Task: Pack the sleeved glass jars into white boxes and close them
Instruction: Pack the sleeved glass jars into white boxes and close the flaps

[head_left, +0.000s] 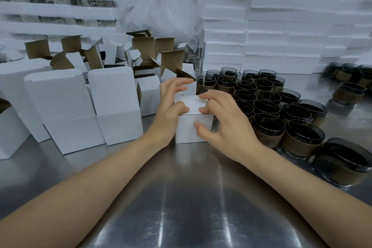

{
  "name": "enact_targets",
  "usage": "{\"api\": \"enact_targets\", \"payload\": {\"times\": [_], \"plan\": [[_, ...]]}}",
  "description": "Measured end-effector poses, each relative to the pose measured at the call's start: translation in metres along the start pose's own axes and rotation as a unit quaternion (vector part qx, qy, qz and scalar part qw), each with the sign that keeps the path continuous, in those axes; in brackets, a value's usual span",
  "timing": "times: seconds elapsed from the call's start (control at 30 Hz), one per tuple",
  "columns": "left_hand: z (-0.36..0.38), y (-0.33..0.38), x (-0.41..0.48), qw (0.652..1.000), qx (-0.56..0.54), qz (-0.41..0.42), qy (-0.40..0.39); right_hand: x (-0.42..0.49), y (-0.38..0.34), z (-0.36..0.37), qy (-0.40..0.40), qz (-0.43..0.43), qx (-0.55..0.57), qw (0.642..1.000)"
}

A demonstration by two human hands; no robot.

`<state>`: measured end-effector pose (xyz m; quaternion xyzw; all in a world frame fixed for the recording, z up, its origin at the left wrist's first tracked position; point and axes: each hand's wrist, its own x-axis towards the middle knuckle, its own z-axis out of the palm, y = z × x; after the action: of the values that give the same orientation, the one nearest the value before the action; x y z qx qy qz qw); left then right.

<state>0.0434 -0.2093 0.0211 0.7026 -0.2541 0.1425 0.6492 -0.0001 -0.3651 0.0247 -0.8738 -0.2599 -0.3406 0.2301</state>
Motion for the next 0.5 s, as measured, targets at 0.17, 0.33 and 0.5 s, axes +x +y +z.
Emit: {"api": "enact_targets", "payload": {"times": [0.17, 0.33, 0.5], "plan": [[0.009, 0.0, -0.006, 0.996, -0.017, -0.075, 0.042, 0.003, 0.001, 0.0, -0.088, 0.009, -0.03, 0.996], [0.015, 0.001, -0.004, 0.987, -0.037, -0.098, 0.122, 0.004, 0.0, -0.001, -0.075, -0.015, -0.047, 0.996], [0.011, 0.008, -0.003, 0.969, -0.059, -0.113, 0.213, -0.002, -0.007, 0.003, -0.063, -0.121, -0.143, 0.98]]}}
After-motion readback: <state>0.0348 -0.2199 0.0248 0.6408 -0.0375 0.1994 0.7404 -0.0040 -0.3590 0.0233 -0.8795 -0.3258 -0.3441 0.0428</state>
